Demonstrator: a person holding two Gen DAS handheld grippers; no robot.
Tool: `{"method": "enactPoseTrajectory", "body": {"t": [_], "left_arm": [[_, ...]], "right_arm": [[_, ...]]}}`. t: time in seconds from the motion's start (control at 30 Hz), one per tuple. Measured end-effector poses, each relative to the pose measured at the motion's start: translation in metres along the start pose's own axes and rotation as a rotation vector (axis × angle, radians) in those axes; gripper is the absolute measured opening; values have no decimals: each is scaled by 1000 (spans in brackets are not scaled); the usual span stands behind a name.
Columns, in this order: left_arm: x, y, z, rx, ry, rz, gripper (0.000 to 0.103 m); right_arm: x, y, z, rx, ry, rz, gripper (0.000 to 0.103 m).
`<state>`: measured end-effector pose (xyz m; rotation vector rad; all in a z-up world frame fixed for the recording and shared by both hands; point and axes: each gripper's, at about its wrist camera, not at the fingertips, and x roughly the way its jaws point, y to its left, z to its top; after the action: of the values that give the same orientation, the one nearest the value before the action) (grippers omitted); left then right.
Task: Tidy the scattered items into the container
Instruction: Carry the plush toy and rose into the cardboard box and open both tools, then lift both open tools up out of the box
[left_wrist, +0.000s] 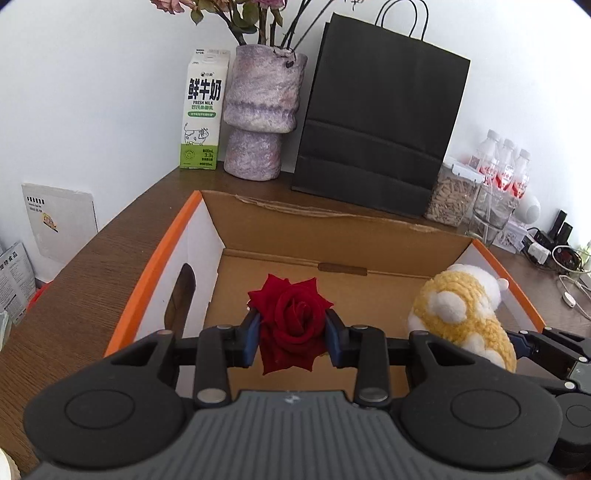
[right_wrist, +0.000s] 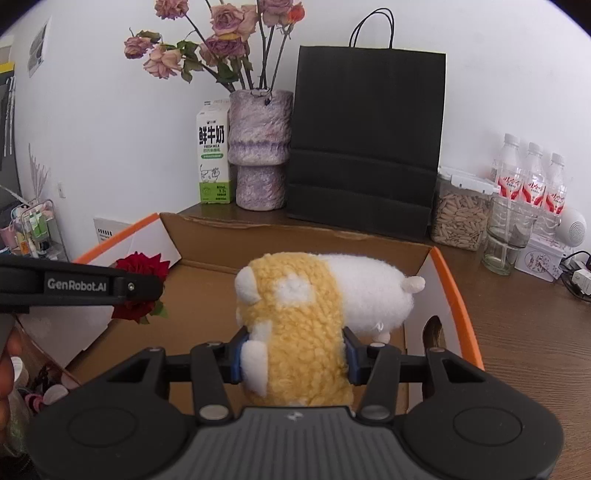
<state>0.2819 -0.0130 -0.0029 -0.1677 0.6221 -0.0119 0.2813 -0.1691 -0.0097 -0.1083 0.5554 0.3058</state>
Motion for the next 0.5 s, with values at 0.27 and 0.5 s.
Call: {"method": "enactPoseTrajectory", "body": {"t": [0.27,0.5], "left_arm": [[-7,-4,-5,26,-20,14,88],[-20,-8,-5,30,-95,26,103]], "right_arm": [[-4,1,-5,10,17,-7,79],[-18,0,-5,19,-24,-10,103]]}}
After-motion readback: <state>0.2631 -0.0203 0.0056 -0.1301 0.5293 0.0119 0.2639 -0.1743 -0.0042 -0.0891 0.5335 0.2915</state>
